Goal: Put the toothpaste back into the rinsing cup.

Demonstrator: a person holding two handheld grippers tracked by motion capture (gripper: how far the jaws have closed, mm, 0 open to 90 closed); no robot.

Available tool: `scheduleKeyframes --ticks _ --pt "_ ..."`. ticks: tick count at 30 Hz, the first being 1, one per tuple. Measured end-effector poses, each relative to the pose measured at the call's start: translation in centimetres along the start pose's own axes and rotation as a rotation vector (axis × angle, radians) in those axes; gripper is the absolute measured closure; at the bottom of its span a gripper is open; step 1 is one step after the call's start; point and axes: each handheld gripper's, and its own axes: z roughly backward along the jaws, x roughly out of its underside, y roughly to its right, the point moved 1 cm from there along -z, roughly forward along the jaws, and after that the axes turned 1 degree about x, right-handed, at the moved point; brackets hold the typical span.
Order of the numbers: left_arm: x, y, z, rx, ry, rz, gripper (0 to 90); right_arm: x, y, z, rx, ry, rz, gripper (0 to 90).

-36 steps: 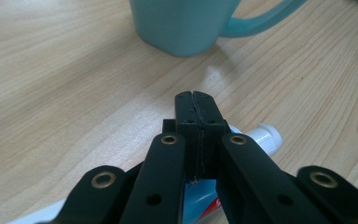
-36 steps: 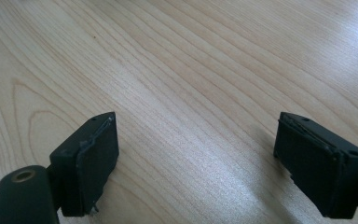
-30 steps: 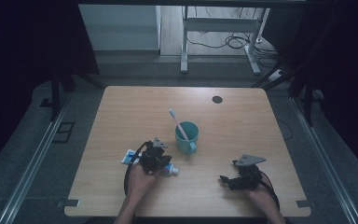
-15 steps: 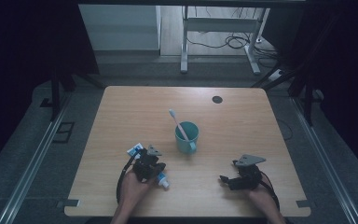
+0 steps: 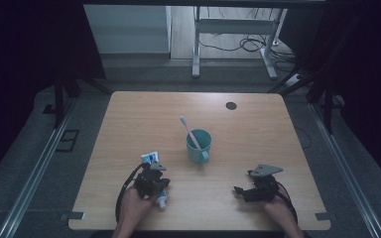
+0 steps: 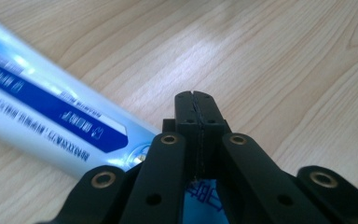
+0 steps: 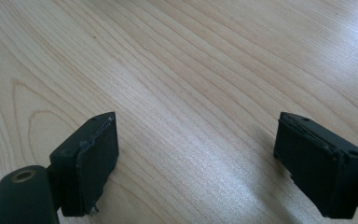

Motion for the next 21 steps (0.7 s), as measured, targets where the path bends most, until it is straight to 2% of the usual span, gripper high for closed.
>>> scheduleKeyframes --ticks 7,14,21 --pt "1.1 -0.5 0.8 -0.018 -0.010 0.012 89.3 0.0 0.0 0.0 0.000 0.000 0.000 13.8" --pt "2.0 -1.3 1.6 -0.055 -0.020 0.016 88.9 0.0 0.0 0.0 0.000 0.000 0.000 13.8" --pt "2.9 -2.4 2.0 -0.095 -0.030 0.039 88.0 0.0 0.0 0.0 0.000 0.000 0.000 13.7"
